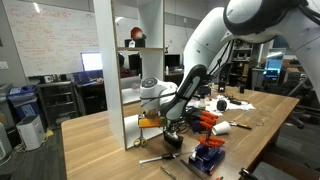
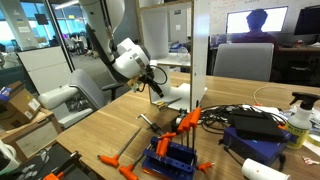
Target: Remove the scissors from the bottom shelf and put it on the table
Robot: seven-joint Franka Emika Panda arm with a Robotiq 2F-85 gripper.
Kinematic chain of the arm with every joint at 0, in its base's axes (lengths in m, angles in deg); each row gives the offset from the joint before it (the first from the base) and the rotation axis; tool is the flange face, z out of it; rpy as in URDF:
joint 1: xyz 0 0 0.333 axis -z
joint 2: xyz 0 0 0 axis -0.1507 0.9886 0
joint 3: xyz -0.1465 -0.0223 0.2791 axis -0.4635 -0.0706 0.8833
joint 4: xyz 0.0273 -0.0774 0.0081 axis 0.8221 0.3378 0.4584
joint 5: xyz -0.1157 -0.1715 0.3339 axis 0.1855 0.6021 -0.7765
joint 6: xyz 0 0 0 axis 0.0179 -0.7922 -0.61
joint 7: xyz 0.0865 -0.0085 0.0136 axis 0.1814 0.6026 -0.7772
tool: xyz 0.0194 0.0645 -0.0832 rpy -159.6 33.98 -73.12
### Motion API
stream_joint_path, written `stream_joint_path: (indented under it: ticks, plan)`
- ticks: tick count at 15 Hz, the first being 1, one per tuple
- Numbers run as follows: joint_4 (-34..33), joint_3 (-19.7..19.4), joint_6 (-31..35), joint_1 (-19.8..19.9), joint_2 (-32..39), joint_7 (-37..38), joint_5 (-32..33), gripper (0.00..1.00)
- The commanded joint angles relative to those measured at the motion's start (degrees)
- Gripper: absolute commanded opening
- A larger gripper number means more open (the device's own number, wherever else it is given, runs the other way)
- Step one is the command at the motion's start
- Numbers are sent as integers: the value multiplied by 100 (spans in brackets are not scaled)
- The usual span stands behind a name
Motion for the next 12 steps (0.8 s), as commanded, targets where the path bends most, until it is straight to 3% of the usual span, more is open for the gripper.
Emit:
stream_joint_path:
  ticks: [1,7,8,12]
  plan:
    - [-773,-152,93,-190,652,236,208,100]
    - [-1624,-212,98,-329,1404,148,160,100]
    - [-1733,-697,311,-760,1486,-90,-283,100]
    - [-2264,-1072,399,-1128,2015,-322,-714,100]
